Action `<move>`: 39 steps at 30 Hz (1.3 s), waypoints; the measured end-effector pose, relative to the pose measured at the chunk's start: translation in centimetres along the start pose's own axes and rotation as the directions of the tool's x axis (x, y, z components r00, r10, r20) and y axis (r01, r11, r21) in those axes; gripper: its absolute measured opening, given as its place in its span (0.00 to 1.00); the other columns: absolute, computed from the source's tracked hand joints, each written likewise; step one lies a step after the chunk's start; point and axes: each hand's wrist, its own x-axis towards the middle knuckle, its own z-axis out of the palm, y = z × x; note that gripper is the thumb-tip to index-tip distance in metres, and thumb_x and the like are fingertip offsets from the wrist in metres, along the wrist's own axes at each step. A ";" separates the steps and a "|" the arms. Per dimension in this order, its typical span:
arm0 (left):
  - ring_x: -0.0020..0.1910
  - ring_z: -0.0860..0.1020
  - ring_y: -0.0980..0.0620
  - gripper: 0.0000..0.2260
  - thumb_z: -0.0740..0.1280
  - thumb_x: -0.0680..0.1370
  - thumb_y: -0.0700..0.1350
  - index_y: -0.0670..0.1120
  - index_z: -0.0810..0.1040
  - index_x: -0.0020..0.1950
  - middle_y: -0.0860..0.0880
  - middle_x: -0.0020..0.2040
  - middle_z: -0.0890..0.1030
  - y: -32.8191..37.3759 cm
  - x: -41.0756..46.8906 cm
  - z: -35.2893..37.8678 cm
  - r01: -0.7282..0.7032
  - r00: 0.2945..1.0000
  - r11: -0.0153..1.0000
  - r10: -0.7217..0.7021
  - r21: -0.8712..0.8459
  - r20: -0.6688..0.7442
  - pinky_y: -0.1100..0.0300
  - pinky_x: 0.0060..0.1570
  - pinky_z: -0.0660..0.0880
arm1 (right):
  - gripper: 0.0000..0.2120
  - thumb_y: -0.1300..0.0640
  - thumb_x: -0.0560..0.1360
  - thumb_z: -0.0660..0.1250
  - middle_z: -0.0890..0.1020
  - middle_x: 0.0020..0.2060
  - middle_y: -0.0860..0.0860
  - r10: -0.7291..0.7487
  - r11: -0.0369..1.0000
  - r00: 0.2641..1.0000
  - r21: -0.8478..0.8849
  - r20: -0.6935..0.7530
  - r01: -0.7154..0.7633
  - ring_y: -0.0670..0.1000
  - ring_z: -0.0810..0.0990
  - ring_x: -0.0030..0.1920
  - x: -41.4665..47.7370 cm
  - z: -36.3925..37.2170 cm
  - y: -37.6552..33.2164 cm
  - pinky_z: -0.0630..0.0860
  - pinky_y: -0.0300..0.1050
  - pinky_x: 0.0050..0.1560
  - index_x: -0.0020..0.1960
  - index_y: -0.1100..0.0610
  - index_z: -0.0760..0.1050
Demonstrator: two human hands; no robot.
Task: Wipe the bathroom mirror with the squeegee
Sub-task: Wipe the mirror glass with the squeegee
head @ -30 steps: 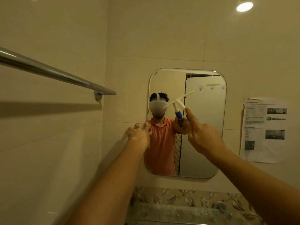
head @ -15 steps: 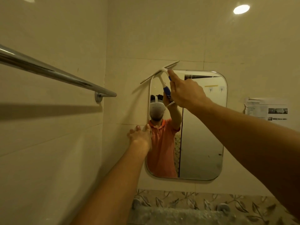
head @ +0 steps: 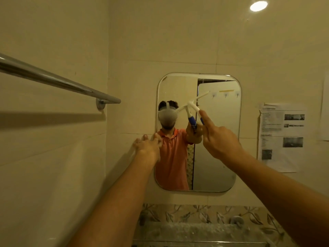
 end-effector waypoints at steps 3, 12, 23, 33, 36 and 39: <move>0.77 0.54 0.32 0.46 0.70 0.77 0.49 0.53 0.37 0.81 0.38 0.81 0.47 0.1 -0.2 0.1 0.003 1.000 1.000 -0.003 -0.003 0.006 0.39 0.74 0.59 | 0.29 0.43 0.85 0.45 0.74 0.31 0.52 0.037 0.999 0.999 -0.025 0.032 -0.036 0.49 0.74 0.28 -1.7 0.7 1.2 0.73 0.43 0.27 0.82 0.40 0.34; 0.78 0.53 0.33 0.46 0.70 0.78 0.48 0.53 0.36 0.81 0.38 0.81 0.46 0.2 0.0 -0.1 -0.007 1.000 1.000 0.007 -0.005 -0.016 0.40 0.75 0.57 | 0.26 0.45 0.86 0.47 0.74 0.30 0.52 -0.067 0.993 0.978 0.085 -0.198 0.085 0.49 0.71 0.25 4.6 -4.8 -2.1 0.67 0.41 0.25 0.82 0.42 0.45; 0.76 0.57 0.33 0.45 0.68 0.78 0.48 0.54 0.36 0.81 0.38 0.80 0.55 0.1 0.7 -0.1 -0.007 1.000 1.000 0.008 0.021 -0.008 0.40 0.71 0.64 | 0.27 0.47 0.87 0.48 0.78 0.37 0.56 -0.023 0.994 0.990 0.100 -0.139 0.037 0.56 0.81 0.34 9.4 -4.5 -4.3 0.83 0.55 0.38 0.81 0.38 0.40; 0.78 0.54 0.34 0.48 0.71 0.76 0.53 0.53 0.37 0.81 0.39 0.81 0.47 0.0 0.7 0.3 0.007 1.000 1.000 -0.007 0.027 -0.009 0.40 0.74 0.59 | 0.29 0.41 0.85 0.46 0.75 0.33 0.54 0.031 0.991 0.998 0.134 -0.049 -0.024 0.52 0.76 0.30 2.0 -0.9 -0.7 0.76 0.48 0.30 0.82 0.40 0.38; 0.78 0.54 0.34 0.47 0.69 0.77 0.51 0.53 0.36 0.81 0.40 0.81 0.48 -0.1 0.5 0.2 0.016 1.000 1.000 -0.016 0.024 0.002 0.40 0.74 0.60 | 0.29 0.41 0.84 0.45 0.74 0.32 0.53 0.055 0.989 0.998 0.138 -0.015 -0.052 0.49 0.73 0.28 -0.3 -0.2 0.3 0.68 0.41 0.27 0.82 0.42 0.38; 0.77 0.55 0.34 0.47 0.70 0.77 0.51 0.54 0.37 0.81 0.40 0.81 0.48 0.1 0.2 0.1 0.016 1.000 1.000 -0.016 0.009 -0.001 0.40 0.74 0.60 | 0.29 0.43 0.85 0.45 0.73 0.32 0.52 0.088 0.987 0.996 0.134 0.012 -0.089 0.49 0.72 0.28 -1.4 0.2 0.6 0.66 0.40 0.27 0.82 0.41 0.36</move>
